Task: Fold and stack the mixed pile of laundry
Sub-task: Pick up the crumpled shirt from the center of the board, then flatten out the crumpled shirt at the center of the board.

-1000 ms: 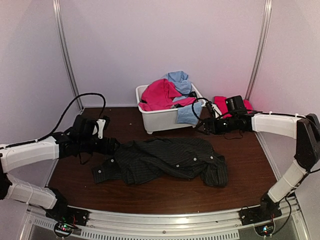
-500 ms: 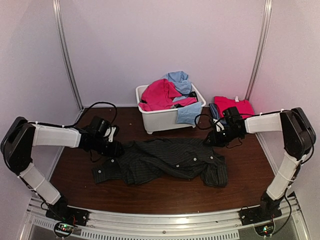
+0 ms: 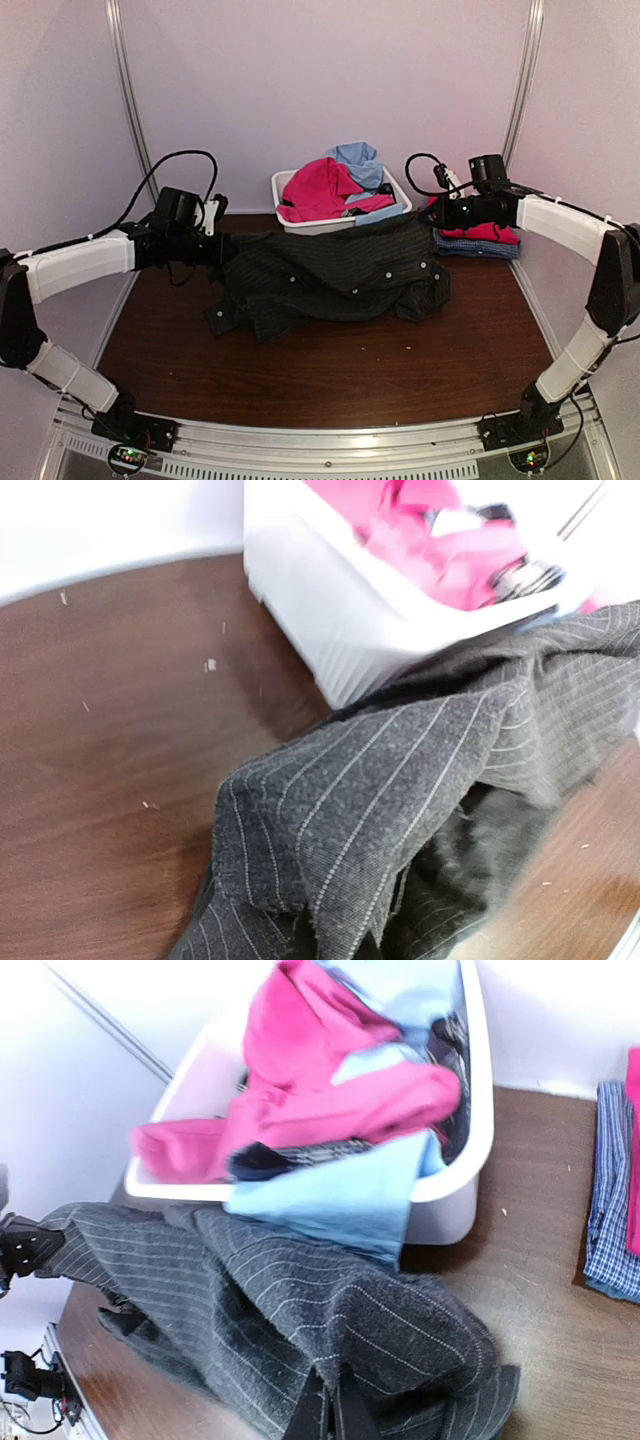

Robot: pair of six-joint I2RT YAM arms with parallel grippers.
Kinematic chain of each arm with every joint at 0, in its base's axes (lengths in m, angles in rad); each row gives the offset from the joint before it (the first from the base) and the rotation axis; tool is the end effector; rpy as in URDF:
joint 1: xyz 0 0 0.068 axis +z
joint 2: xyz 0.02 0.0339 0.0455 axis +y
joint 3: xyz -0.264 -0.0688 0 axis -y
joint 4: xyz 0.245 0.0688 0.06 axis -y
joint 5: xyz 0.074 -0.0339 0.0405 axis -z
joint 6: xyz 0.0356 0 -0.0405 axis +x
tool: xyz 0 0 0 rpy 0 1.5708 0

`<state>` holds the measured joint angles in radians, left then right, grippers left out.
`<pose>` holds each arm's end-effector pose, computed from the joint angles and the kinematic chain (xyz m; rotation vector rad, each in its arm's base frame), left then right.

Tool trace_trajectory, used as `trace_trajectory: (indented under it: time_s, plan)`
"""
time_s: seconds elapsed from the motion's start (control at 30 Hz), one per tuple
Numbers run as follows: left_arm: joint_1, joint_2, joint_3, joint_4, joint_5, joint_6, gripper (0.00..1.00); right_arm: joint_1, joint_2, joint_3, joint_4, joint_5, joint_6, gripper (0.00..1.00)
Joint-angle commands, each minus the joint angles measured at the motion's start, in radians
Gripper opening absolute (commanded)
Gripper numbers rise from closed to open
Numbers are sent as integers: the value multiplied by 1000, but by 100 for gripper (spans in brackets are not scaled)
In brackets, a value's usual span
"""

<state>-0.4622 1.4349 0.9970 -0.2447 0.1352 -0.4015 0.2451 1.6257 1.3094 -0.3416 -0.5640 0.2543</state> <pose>0.2810 -0.1454 0.2566 0.1450 2.3150 -0.6042 0.3527 0.1078 0.2943 -0.3077 2.2363 0.8986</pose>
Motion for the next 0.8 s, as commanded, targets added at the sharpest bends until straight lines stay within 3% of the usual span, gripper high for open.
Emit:
trace_trajectory:
  time_s: [0.0,0.07,0.1,0.13,0.17,0.2,0.23,0.27,0.3,0.43,0.6,0.77]
  plan:
    - [7,-234,-59,-54,38,41,0,14,-284,-95,-38,-81,8,0]
    - [7,-341,-162,-75,96,36,0,36,-428,-248,-30,-101,36,0]
    - [7,-386,-211,-95,108,23,7,45,-485,-335,-31,-112,64,0]
    - [5,-425,-264,-127,103,1,30,52,-529,-443,-40,-132,88,6]
    - [5,-463,-314,-149,102,-27,49,55,-553,-504,-65,-143,100,29]
    - [1,-511,-360,-166,91,-50,61,58,-574,-557,-103,-135,104,57]
    - [-20,-544,-388,-171,58,-88,74,59,-600,-596,-125,-115,106,78]
    - [-31,-571,-398,-172,57,-105,90,60,-630,-629,-134,-91,113,92]
    - [-32,-584,-399,-177,29,-127,95,60,-664,-649,-128,-69,123,99]
    - [-32,-533,-371,-158,-29,-152,96,53,-666,-611,-107,14,111,100]
    - [-32,-333,-324,-114,-76,-153,94,53,-449,-529,3,-1,56,94]
    - [-31,-176,-277,-88,-118,-157,91,81,-249,-441,107,-92,33,81]
